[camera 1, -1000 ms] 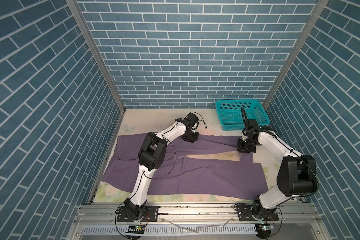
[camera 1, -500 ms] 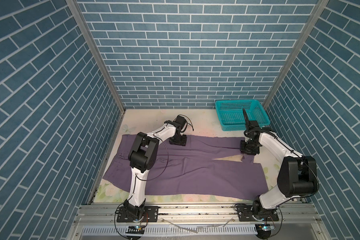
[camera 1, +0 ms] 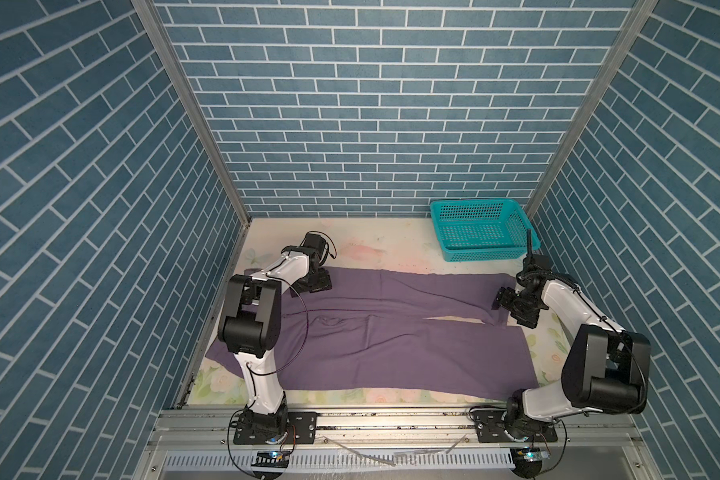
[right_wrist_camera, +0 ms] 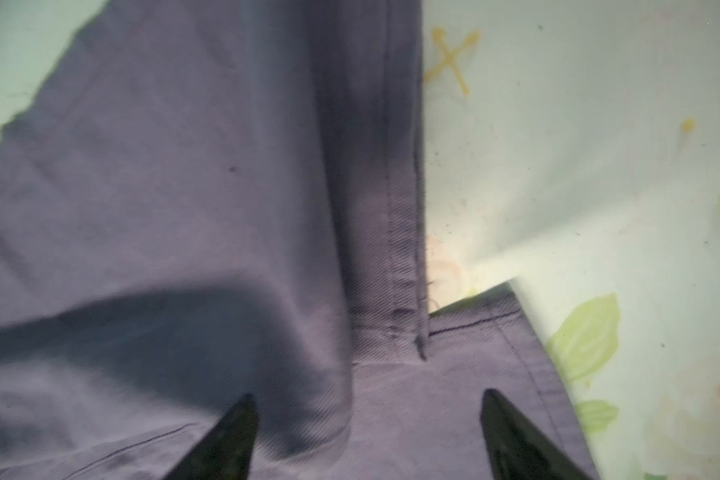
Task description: Fold and stack the trousers
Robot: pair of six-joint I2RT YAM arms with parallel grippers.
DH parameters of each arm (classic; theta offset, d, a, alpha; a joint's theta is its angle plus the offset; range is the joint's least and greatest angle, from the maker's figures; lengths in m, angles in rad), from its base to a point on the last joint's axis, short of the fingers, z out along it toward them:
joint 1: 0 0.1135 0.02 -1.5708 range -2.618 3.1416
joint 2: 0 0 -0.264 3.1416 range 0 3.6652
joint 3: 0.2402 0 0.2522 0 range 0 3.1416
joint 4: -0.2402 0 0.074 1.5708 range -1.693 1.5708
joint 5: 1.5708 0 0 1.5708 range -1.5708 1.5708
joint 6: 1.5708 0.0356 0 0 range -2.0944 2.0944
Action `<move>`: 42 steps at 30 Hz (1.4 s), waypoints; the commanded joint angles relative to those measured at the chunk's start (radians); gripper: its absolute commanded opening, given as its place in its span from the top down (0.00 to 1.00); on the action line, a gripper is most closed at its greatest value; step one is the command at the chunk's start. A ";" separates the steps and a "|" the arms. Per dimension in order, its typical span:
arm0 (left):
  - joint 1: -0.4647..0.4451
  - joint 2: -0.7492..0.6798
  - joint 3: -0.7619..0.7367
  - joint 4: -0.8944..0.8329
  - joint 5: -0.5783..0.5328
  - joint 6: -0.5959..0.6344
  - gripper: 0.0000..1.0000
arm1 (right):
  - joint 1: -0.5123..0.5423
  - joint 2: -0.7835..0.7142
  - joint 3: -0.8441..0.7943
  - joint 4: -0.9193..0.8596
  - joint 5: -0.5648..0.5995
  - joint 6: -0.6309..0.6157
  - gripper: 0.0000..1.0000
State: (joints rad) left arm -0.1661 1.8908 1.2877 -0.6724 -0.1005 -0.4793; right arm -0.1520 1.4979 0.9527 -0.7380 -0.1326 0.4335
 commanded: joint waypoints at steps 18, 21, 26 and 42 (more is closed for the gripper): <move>0.166 0.100 0.060 0.073 0.013 -0.044 0.31 | -0.031 0.210 0.045 0.110 0.005 0.065 0.36; 0.201 0.097 0.043 0.079 0.007 -0.042 0.32 | -0.031 0.204 0.060 0.097 0.023 0.067 0.35; 0.214 0.093 0.054 0.067 -0.032 -0.039 0.33 | -0.030 0.192 0.058 0.080 0.039 0.066 0.35; 0.213 0.108 0.055 0.058 -0.037 -0.054 0.41 | -0.031 0.157 -0.006 0.095 0.037 0.072 0.78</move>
State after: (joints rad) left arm 0.0471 1.9770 1.3434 -0.5941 -0.1310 -0.5274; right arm -0.1799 1.6310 0.9791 -0.6479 -0.0826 0.4931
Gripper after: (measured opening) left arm 0.589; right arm 0.225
